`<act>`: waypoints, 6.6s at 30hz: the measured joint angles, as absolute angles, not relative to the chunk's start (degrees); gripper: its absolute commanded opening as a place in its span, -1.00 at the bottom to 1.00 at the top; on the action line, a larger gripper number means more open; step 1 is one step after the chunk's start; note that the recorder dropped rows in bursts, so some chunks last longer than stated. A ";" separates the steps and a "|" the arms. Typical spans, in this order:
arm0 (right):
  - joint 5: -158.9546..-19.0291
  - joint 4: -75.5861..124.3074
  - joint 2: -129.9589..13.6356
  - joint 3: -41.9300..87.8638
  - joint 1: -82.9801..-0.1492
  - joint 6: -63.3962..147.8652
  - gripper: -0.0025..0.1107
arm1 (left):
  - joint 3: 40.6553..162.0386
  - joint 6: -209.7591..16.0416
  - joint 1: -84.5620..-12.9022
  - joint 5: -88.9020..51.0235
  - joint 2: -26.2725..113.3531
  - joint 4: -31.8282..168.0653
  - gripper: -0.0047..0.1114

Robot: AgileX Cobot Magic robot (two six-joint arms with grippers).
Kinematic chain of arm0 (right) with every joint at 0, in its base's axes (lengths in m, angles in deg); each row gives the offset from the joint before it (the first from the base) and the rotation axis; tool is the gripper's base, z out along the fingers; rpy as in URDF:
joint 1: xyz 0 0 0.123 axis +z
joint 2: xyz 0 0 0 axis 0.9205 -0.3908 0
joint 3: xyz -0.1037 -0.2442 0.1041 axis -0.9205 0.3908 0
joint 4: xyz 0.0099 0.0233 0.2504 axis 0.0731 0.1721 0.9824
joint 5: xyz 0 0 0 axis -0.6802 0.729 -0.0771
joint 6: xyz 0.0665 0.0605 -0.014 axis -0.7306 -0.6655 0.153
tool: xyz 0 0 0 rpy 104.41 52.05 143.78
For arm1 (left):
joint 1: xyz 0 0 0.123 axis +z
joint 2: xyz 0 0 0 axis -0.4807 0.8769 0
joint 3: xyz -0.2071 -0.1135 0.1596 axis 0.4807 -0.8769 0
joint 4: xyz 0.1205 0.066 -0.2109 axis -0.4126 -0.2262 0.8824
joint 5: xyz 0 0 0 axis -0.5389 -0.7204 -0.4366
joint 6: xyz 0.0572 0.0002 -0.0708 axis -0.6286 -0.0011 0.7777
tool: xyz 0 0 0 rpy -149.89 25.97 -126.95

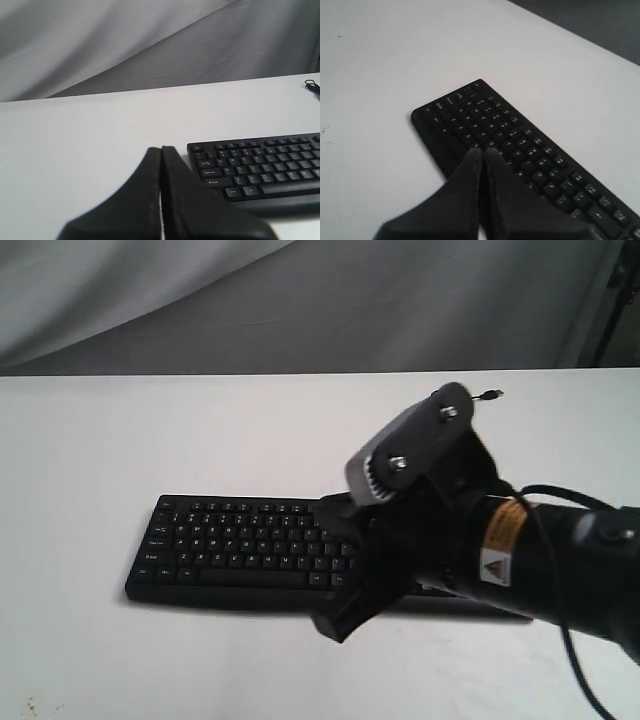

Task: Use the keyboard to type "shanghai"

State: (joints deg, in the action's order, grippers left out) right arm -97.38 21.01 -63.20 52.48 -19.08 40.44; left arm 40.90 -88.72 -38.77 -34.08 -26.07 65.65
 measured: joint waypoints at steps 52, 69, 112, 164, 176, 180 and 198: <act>-69.99 21.81 -113.57 -1.01 -16.21 42.44 -0.96 | 40.90 -88.72 -38.77 -34.08 -26.07 65.65 -0.92; -71.85 21.58 -115.71 -1.06 -16.45 42.68 -0.96 | 40.90 -88.72 -38.77 -34.08 -26.07 65.65 -0.92; -75.81 18.77 -103.29 15.60 -21.02 41.54 -0.96 | 40.90 -88.72 -38.77 -34.08 -26.07 65.65 -0.92; -80.58 19.79 -106.67 16.97 -21.49 41.85 -0.96 | 40.90 -88.72 -38.77 -34.08 -26.07 65.65 -0.92; -76.79 19.79 -105.62 12.17 -19.65 42.00 -0.96 | 40.90 -88.72 -38.77 -34.08 -26.07 65.65 -0.92; -75.23 19.69 -107.07 5.56 -16.70 42.40 -0.96 | 40.90 -88.72 -38.77 -34.08 -26.07 65.65 -0.92; -75.31 19.80 -114.95 -1.39 -14.80 42.70 -0.96 | 40.90 -88.72 -38.77 -34.08 -26.07 65.65 -0.92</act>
State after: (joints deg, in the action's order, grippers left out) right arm -75.31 19.80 -114.95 -1.39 -14.80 42.70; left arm 40.90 -88.72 -38.77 -34.08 -26.07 65.65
